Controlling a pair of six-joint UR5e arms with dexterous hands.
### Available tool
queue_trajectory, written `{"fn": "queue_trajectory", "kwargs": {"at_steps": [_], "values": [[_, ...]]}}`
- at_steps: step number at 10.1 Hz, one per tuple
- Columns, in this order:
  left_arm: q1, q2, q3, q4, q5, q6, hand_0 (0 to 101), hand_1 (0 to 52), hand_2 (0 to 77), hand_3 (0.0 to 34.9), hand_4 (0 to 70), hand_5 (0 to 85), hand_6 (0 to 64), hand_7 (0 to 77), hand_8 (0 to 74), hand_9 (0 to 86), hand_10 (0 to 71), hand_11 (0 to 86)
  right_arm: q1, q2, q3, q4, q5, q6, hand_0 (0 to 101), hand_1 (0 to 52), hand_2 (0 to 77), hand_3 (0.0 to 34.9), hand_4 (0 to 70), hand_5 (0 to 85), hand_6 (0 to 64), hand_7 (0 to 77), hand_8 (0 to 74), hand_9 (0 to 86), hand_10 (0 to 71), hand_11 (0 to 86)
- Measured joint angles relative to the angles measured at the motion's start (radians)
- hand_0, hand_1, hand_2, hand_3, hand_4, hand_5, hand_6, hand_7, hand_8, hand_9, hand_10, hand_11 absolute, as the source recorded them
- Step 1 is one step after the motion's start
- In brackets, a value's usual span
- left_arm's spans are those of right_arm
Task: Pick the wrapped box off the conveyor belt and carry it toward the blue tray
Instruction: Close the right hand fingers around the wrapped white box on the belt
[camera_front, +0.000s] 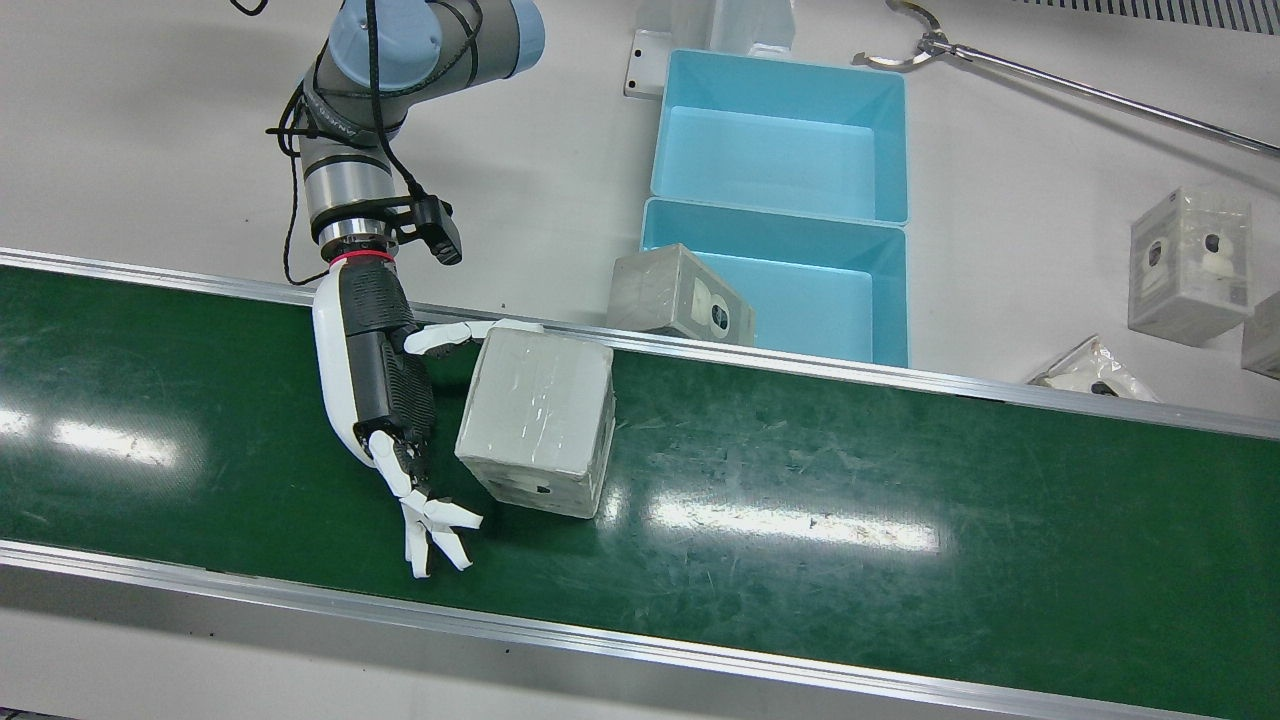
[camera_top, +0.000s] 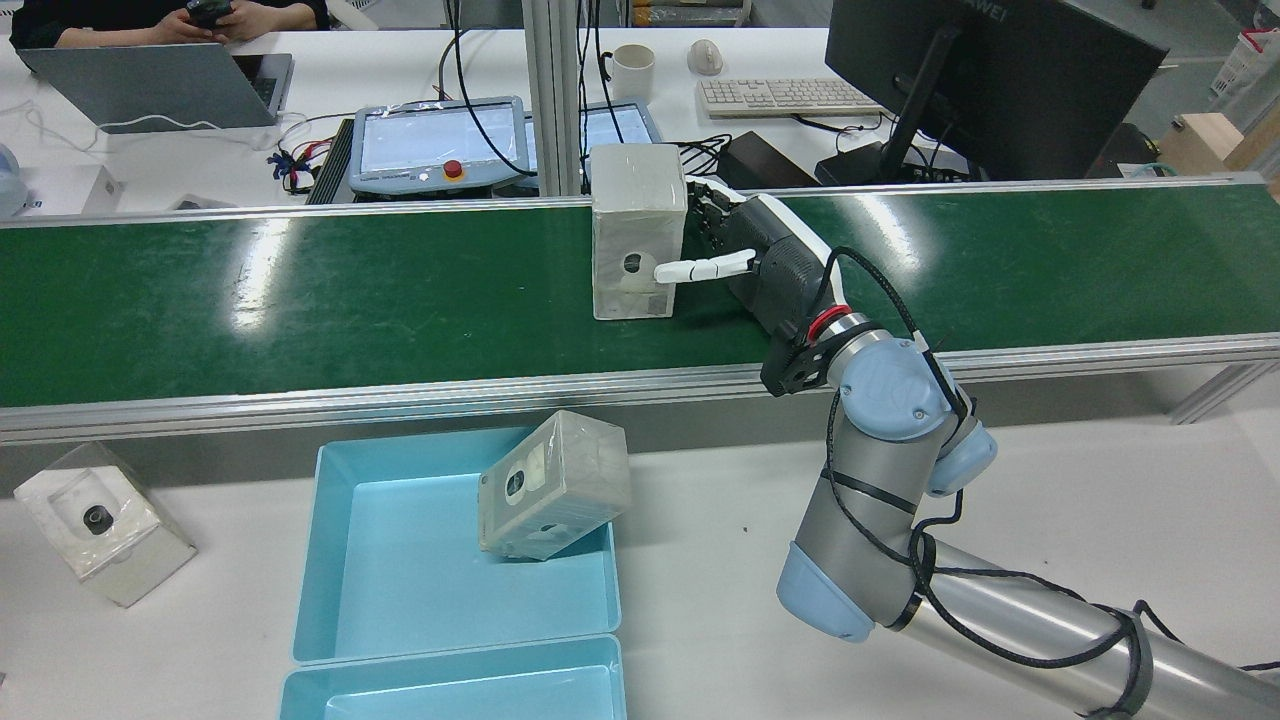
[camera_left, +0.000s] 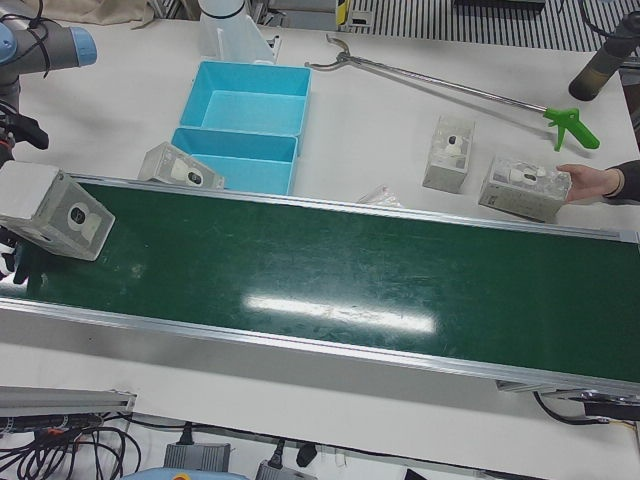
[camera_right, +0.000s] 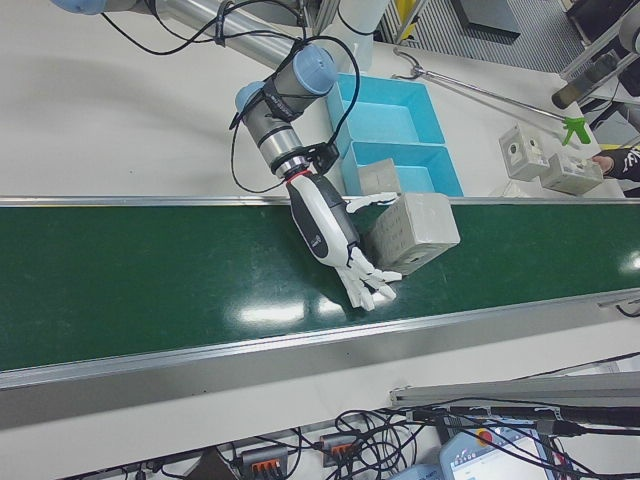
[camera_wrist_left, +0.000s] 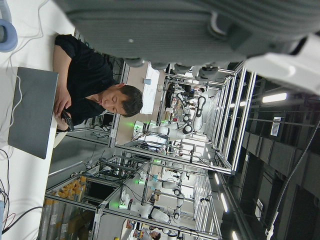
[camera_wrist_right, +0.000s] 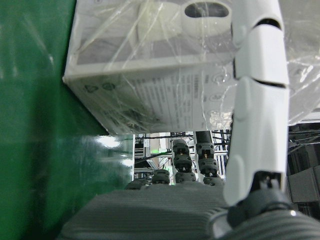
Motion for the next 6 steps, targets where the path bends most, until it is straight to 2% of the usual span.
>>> {"fn": "queue_trajectory", "kwargs": {"at_steps": [6], "values": [[0.000, 0.000, 0.000, 0.000, 0.000, 0.000, 0, 0.0, 1.1, 0.0, 0.0, 1.1, 0.5, 0.5, 0.5, 0.0, 0.0, 0.5, 0.000, 0.002, -0.009, 0.000, 0.000, -0.001, 48, 15.3, 12.5, 0.0, 12.5, 26.2, 5.5, 5.5, 1.1, 3.3, 0.0, 0.5]]}}
